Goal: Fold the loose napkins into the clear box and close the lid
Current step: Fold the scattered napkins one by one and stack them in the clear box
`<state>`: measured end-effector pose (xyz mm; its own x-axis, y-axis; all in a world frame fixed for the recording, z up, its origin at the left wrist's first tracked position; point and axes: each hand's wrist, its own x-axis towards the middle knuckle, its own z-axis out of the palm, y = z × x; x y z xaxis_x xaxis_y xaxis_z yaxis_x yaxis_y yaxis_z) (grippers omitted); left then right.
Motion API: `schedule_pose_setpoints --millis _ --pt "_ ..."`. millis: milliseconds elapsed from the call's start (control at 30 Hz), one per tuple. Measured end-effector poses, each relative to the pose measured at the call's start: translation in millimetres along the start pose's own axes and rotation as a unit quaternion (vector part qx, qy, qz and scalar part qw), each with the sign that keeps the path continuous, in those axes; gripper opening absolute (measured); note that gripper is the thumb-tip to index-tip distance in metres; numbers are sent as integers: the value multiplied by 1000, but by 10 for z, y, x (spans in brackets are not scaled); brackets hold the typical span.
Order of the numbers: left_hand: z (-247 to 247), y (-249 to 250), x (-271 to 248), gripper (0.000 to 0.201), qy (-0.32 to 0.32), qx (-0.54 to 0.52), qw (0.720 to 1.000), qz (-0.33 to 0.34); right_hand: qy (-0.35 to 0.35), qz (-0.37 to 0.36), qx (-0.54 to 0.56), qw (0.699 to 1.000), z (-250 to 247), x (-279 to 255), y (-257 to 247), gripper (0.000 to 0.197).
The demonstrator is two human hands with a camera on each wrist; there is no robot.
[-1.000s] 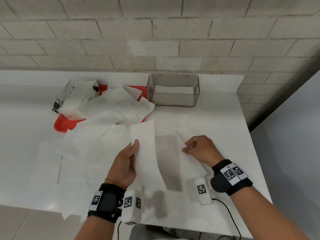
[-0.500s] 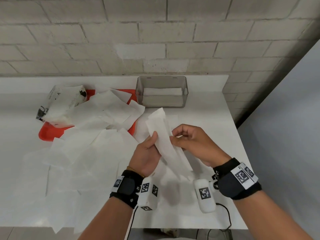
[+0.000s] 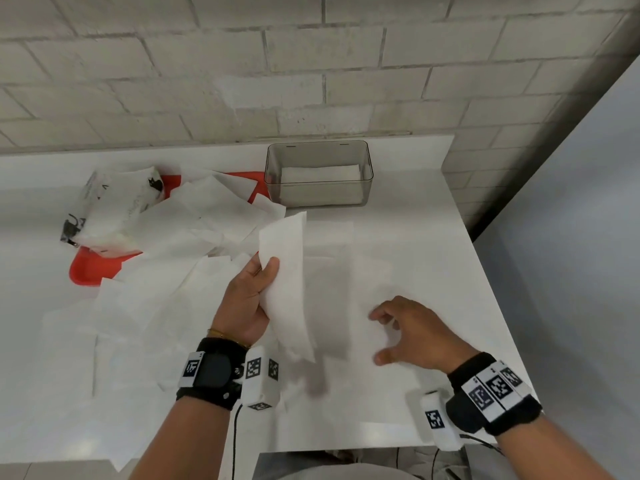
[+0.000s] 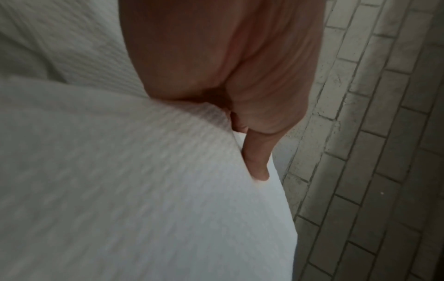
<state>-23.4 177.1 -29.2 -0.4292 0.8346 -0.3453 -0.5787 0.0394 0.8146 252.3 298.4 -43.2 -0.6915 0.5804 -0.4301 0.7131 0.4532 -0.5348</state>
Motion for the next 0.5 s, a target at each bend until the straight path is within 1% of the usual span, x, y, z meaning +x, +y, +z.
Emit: schedule_pose_setpoints --millis 67,133,233,300,333,367,433,467,500 --pt "-16 10 -27 48 2 13 1000 4 12 -8 30 999 21 -1 -47 83" --pt "18 -15 -65 51 -3 19 1000 6 11 -29 111 993 9 -1 -154 85" --pt "140 -113 -118 46 -11 2 1000 6 -23 -69 242 967 -32 24 -396 83" --pt "229 -194 -140 47 -22 -26 999 -5 -37 -78 271 959 -43 54 -554 80" --pt "265 -232 -147 48 -27 -40 999 -12 -26 -81 269 959 -35 72 -607 74" --pt "279 -267 -146 51 -30 -55 998 -17 4 -80 256 963 -24 95 -636 63" --pt "259 -310 -128 54 -36 -83 996 -20 86 -60 234 966 -32 142 -615 36" --pt "232 -313 -114 54 -37 -91 995 -14 114 -48 242 962 -59 154 -568 26" --pt "199 -299 -106 53 -34 -87 996 -4 131 -39 257 957 -99 156 -507 21"
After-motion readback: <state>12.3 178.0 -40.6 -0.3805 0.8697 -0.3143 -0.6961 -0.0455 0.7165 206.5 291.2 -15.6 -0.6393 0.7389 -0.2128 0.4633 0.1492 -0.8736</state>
